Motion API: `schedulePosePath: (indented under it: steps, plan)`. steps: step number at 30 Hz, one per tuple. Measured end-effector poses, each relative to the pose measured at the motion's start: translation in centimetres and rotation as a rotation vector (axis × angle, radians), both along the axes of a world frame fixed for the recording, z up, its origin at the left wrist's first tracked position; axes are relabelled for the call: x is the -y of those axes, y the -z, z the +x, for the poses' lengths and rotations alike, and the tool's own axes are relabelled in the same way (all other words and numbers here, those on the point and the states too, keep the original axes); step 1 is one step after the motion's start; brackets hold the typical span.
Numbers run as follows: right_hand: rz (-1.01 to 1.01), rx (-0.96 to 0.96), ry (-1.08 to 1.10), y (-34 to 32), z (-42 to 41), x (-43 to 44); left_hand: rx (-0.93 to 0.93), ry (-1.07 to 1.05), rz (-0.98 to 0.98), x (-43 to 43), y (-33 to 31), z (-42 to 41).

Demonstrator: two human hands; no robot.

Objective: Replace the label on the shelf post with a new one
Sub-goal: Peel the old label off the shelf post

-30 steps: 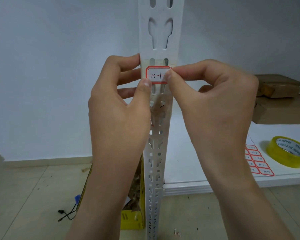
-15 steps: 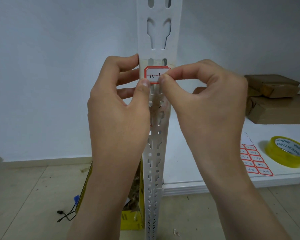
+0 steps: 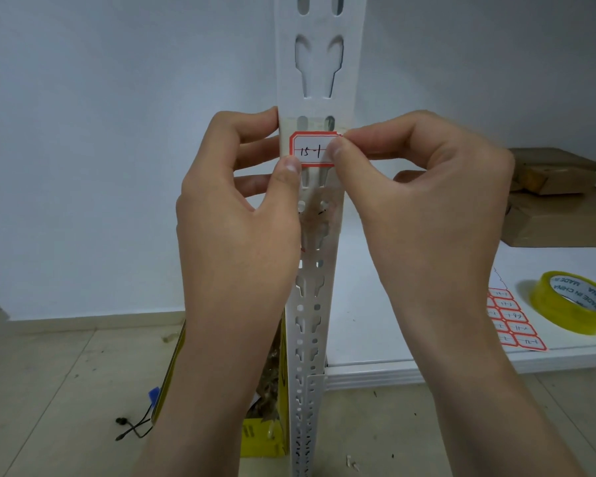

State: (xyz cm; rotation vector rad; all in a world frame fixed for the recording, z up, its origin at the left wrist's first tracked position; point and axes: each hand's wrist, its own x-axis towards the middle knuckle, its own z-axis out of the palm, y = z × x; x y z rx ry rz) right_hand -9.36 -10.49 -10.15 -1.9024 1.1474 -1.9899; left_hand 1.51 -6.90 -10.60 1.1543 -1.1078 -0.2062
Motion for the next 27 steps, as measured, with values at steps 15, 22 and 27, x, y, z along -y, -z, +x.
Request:
schedulePosePath:
  steps: [15, 22, 27]
  plan:
    - [0.052, -0.045, 0.011, -0.08, 0.03, 0.23, 0.016, -0.013, 0.012, -0.04, 0.07, -0.04]
    - [0.028, 0.0, 0.01, -0.15, 0.12, 0.01, 0.023, -0.025, 0.011, -0.02, 0.02, -0.07]
    - [0.03, 0.004, 0.016, -0.3, 0.17, -0.11, 0.016, -0.018, 0.011, -0.03, -0.01, -0.02]
